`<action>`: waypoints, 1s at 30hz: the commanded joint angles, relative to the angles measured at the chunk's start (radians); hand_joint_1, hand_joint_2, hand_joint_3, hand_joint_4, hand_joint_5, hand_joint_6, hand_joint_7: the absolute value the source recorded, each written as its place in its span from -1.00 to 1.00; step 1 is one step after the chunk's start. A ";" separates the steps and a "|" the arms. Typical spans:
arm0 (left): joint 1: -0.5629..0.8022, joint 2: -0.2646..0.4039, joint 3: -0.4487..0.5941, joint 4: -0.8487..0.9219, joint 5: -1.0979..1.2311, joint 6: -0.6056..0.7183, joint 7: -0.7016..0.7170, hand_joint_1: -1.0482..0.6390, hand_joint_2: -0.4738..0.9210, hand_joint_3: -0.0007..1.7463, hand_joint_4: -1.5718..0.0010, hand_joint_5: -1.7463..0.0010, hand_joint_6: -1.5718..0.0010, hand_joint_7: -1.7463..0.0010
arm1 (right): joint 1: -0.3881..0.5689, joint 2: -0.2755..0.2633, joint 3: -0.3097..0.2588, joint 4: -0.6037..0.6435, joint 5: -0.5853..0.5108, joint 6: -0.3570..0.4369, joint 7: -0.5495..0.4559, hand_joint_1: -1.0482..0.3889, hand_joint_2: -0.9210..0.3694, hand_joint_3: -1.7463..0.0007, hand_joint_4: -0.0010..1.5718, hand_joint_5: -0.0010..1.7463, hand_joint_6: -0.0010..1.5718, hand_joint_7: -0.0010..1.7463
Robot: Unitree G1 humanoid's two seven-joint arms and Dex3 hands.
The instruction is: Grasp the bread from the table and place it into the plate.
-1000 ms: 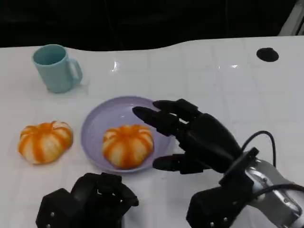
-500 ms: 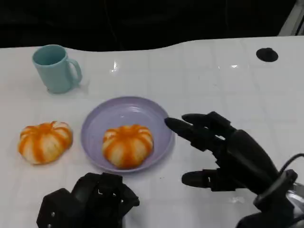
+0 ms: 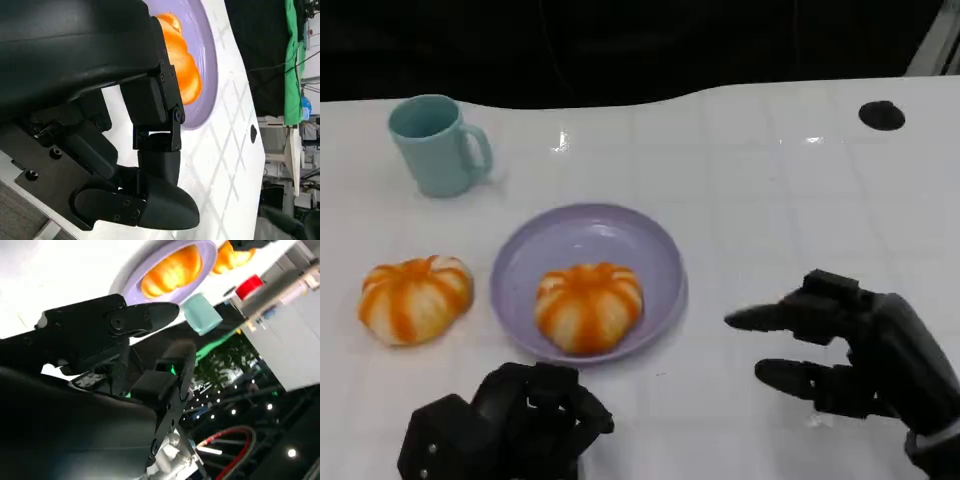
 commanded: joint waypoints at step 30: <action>0.031 0.028 0.009 -0.026 -0.007 -0.004 -0.004 -1.00 0.51 -0.33 -1.00 -0.35 -0.86 0.27 | 0.193 0.070 -0.070 0.007 0.246 0.061 0.236 -0.07 -0.46 0.08 -0.09 0.95 -0.08 0.48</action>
